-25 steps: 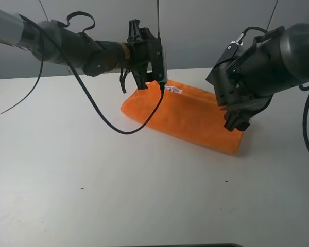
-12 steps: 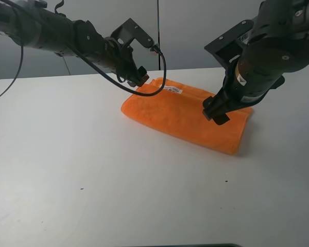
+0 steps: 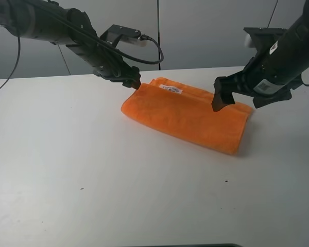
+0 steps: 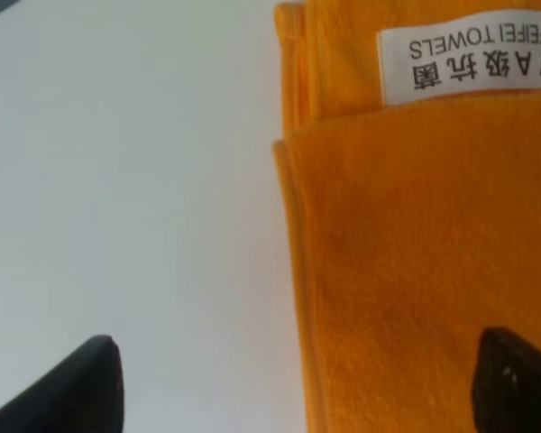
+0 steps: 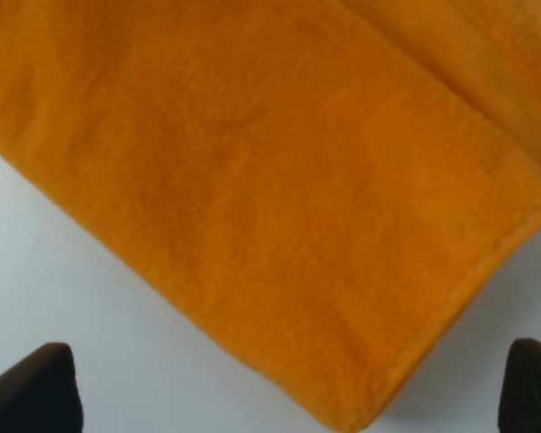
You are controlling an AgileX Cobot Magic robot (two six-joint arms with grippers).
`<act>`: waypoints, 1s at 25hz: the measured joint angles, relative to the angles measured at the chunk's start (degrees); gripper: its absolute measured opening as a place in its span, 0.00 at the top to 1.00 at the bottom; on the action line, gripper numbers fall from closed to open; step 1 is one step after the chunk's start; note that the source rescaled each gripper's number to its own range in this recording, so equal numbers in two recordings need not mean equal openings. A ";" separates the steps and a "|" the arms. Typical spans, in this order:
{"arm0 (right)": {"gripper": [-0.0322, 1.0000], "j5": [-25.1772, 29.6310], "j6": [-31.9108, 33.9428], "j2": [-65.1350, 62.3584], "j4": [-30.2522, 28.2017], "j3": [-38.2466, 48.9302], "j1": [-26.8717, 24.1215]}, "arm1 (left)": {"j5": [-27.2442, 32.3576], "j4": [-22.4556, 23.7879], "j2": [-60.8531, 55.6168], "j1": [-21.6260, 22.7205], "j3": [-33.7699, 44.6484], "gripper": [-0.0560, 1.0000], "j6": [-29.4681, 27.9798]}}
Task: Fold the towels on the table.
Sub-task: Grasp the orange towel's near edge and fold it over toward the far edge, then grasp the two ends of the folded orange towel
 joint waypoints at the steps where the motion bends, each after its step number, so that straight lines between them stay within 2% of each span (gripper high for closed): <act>1: 0.00 0.00 -2.95 0.00 2.90 0.00 -0.66 | 1.76 1.68 0.42 0.00 -1.46 0.00 -1.63; 4: 0.00 -0.12 -7.01 0.00 8.44 0.00 -1.14 | 6.18 5.47 2.29 0.00 -5.46 0.00 -5.63; 8: 0.00 0.33 -8.34 1.45 10.10 0.00 -1.13 | 8.48 6.64 4.40 0.00 -6.26 0.00 -7.02; 25: 0.00 -2.25 -9.82 6.71 13.15 0.00 -1.13 | 7.33 6.76 8.87 0.00 -6.28 0.00 -7.06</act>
